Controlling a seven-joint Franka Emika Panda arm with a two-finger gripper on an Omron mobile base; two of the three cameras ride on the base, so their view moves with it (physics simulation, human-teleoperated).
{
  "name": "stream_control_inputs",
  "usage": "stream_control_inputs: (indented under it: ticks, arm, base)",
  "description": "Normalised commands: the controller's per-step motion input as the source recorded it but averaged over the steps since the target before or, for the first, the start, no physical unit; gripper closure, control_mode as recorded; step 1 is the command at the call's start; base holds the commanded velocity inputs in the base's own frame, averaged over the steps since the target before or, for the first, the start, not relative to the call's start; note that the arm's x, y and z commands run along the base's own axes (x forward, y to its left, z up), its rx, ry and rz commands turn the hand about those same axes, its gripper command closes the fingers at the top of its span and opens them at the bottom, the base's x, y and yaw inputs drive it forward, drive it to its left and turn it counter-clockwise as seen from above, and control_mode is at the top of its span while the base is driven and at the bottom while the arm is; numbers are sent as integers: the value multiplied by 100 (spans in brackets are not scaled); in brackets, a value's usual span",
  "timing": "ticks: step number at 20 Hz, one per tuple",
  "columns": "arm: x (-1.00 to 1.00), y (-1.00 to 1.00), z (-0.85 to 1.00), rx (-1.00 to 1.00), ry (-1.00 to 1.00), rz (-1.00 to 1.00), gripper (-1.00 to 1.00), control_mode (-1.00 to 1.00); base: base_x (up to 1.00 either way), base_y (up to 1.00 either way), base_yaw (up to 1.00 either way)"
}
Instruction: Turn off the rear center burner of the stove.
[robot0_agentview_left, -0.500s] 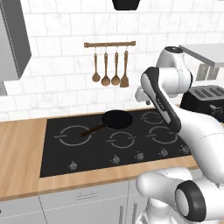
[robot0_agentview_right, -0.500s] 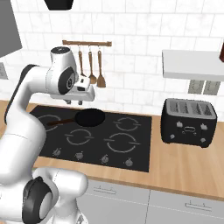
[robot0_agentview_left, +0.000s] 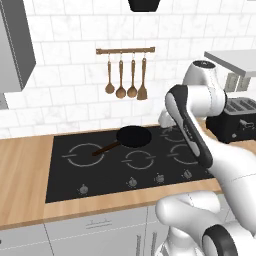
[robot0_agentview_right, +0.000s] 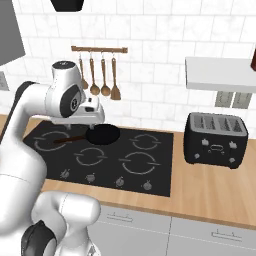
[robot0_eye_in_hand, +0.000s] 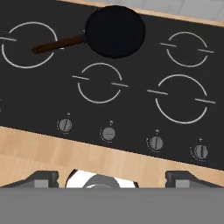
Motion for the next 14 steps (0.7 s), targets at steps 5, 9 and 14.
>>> stream_control_inputs:
  ticks: [5,9,14]
  arm:
    - [-5,8,-53,-18,0,37,-100,-100]
    - [2,24,-53,-18,2,40,-100,-100]
    - [13,19,-47,-3,0,40,-100,-100]
  base:
    - [0,0,0]
    - [0,0,0]
    - [0,0,0]
